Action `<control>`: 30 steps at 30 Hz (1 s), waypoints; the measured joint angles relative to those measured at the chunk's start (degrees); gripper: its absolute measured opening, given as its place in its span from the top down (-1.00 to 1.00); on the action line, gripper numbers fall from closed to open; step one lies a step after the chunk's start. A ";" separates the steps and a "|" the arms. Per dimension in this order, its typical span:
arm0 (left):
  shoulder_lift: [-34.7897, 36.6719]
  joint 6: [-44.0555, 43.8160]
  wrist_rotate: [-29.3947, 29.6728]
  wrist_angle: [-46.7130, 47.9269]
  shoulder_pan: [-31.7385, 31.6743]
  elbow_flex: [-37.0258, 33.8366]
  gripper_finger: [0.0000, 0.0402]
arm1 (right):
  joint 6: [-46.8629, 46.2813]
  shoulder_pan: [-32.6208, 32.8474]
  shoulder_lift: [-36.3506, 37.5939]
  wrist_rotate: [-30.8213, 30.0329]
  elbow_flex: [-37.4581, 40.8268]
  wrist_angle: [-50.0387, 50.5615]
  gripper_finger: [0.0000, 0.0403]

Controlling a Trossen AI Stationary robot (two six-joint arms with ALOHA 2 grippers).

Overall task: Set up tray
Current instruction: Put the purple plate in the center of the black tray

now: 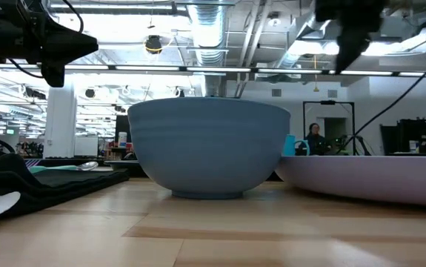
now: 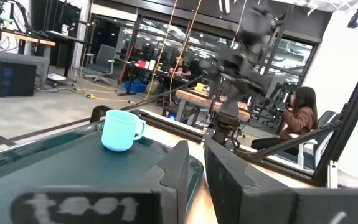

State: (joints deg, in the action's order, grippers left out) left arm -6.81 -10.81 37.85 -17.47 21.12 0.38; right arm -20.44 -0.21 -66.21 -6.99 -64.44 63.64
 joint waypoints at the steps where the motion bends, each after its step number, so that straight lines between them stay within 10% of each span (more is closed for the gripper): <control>1: 0.00 0.00 0.00 0.00 0.00 0.00 0.79 | -1.93 3.00 0.61 0.26 1.78 -0.64 -0.10; 13: 0.00 0.00 0.02 0.00 0.00 0.00 0.79 | -28.87 25.48 -3.63 -6.43 10.40 -4.18 -0.10; 30: 0.00 1.07 0.07 0.00 0.00 0.00 0.79 | -29.42 18.54 -15.47 3.10 15.43 0.44 -0.10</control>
State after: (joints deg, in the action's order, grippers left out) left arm -6.81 -9.74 37.91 -17.47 21.12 0.38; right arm -49.87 18.34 -81.68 -3.89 -49.01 64.08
